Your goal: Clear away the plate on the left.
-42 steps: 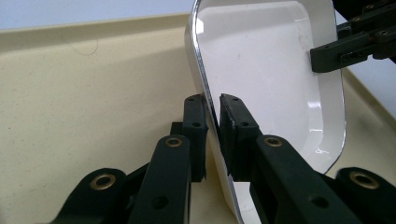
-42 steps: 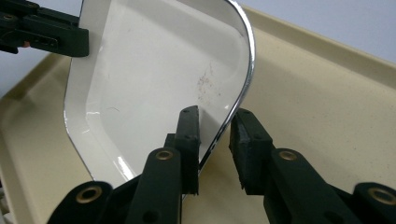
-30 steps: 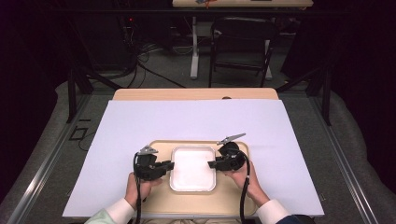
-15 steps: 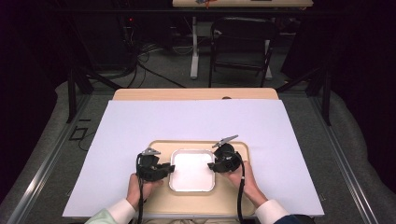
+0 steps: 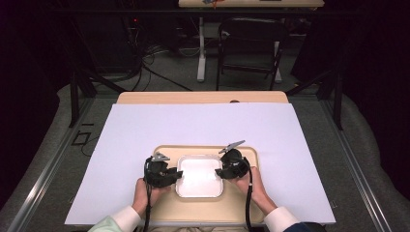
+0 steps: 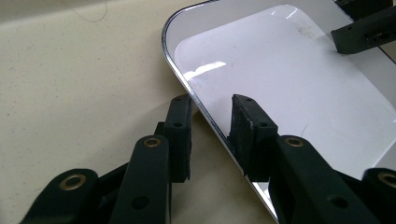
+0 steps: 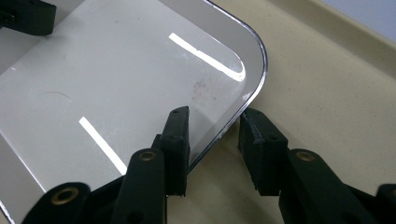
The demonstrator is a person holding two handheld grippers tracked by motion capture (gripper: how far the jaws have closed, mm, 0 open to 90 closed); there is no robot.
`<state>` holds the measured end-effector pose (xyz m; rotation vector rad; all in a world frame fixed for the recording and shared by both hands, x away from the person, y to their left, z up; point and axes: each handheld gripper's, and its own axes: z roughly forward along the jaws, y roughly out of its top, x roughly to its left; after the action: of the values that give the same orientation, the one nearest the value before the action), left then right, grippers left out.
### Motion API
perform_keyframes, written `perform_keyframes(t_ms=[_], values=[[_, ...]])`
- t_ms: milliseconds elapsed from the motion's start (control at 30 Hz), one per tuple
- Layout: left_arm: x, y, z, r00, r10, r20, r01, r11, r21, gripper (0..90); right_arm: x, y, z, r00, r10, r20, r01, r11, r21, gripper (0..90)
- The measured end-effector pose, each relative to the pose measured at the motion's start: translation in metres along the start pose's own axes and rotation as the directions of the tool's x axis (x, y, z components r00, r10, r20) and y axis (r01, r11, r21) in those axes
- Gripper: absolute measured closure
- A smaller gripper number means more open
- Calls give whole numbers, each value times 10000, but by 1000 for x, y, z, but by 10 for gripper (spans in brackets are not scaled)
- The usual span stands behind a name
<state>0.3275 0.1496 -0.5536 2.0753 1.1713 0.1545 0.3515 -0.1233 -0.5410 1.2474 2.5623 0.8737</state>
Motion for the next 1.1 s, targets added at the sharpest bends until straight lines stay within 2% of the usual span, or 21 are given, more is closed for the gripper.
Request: perform_keyframes(t_ms=[133,200,267,300,400,533,633,700,900,1000,1100], values=[[0,1,0,10000,51,41,-51,10000,-16,671,2,0,0,10000,12,63,-12,10000,33,578],[0,2,0,9999,89,129,-90,10000,36,624,2,0,0,9998,124,130,-125,9999,87,475],[2,3,0,10000,-16,58,15,10000,58,537,3,-1,-2,9997,110,204,-112,9999,51,362],[3,3,-2,10000,-45,63,44,9999,165,495,3,-1,-4,9996,147,253,-145,9999,-50,308],[7,5,-5,9996,-242,126,242,9997,17,420,3,-1,-12,9992,-53,402,71,9990,-433,199],[8,8,-16,9998,-172,117,176,9992,-368,314,5,-2,-24,9982,-287,534,344,9935,-1089,126],[7,11,-26,9997,200,-104,-207,9971,-731,216,6,-1,-35,9960,-525,724,632,9861,-1536,79],[5,12,-33,9988,449,-200,-466,9946,-924,161,8,-1,-43,9943,-662,832,813,9777,-1937,50],[3,15,-51,9932,1085,-430,-1136,9834,-1415,96,11,-3,-67,9887,-956,1152,1247,9519,-2800,18],[1,16,-58,9906,1247,-571,-1323,9784,-1586,78,14,-3,-76,9862,-1050,1284,1407,9394,-3127,14],[0,18,-64,9897,1333,-519,-1402,9759,-1671,68,16,-3,-82,9849,-1093,1341,1483,9324,-3295,14]])
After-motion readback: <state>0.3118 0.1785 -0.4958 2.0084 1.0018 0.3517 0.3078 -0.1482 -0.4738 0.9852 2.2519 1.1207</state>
